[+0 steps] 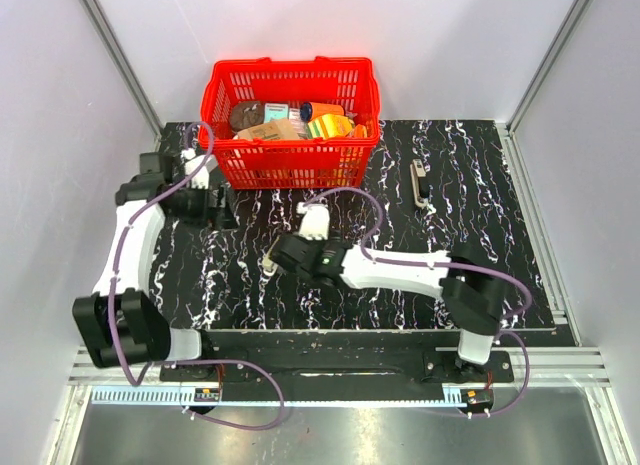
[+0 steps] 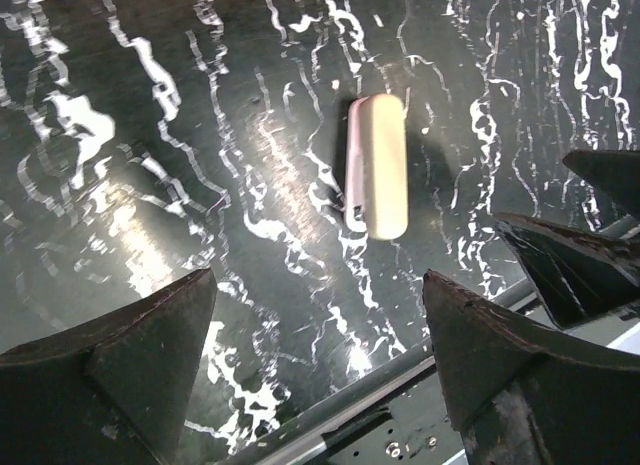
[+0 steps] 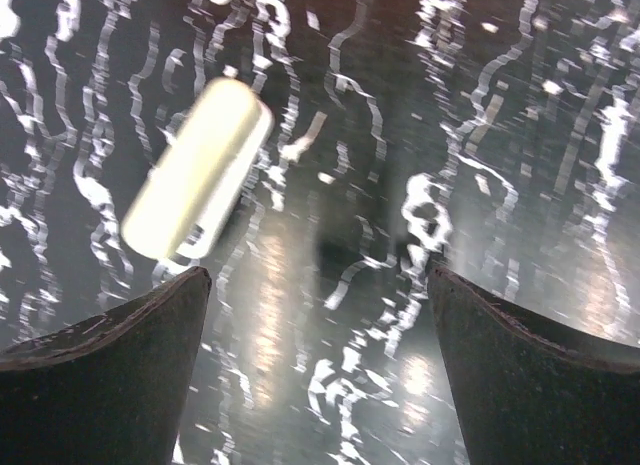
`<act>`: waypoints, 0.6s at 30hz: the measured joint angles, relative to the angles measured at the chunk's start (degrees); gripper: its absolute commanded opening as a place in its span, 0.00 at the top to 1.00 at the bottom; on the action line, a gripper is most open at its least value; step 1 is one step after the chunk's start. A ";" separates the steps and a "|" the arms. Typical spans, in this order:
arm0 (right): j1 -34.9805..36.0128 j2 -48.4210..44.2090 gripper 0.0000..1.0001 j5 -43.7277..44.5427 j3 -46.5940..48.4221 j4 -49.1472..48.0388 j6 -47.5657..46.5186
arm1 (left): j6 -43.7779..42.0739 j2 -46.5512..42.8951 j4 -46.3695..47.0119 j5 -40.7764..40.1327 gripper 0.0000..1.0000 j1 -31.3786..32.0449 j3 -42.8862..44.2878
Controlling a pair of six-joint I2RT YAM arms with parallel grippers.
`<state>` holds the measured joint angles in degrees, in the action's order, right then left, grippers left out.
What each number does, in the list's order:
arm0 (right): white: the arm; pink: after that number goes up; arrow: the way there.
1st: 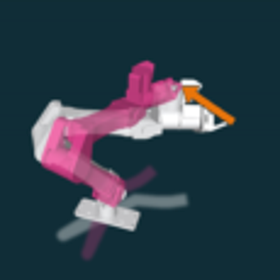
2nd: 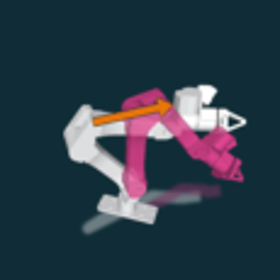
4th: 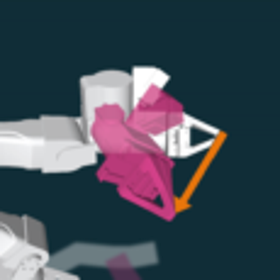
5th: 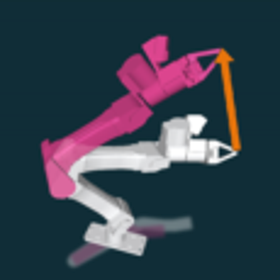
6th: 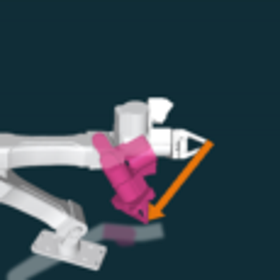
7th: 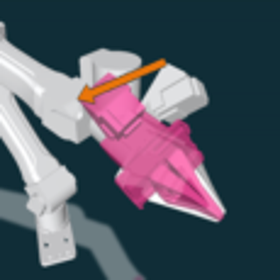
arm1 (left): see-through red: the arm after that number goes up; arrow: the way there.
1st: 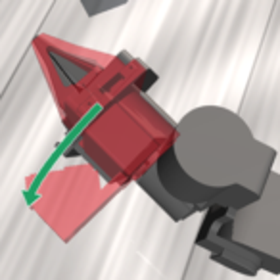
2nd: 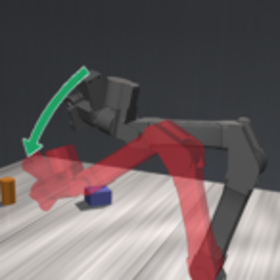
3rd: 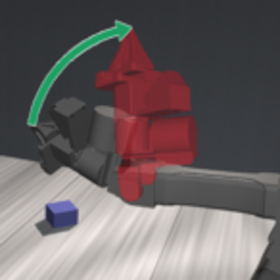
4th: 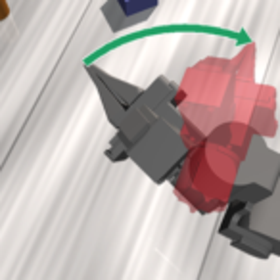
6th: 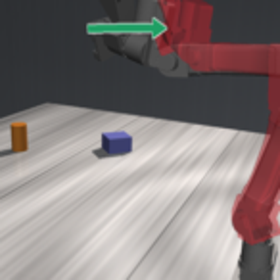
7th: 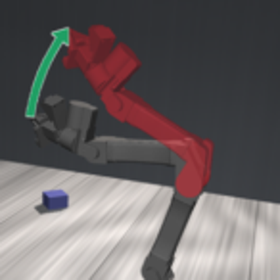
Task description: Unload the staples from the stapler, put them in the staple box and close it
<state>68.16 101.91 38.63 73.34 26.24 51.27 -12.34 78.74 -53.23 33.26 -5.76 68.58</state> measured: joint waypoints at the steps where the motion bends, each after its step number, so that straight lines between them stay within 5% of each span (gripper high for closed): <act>1: -0.11 2.01 0.03 -0.48 2.67 0.24 0.09 | -0.70 -1.68 -0.74 -0.44 0.13 -1.44 -0.20; 9: -0.28 21.22 0.06 -3.56 26.29 5.77 1.44 | -5.55 -10.78 -3.45 -2.27 0.13 -8.98 -5.84; 18: -0.31 27.54 0.12 -3.76 31.28 12.46 5.84 | -8.26 -12.13 -3.50 -5.55 0.12 -11.58 -9.01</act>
<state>67.85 129.45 34.87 104.62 38.70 57.10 -20.60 66.61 -56.73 27.70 -17.34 59.57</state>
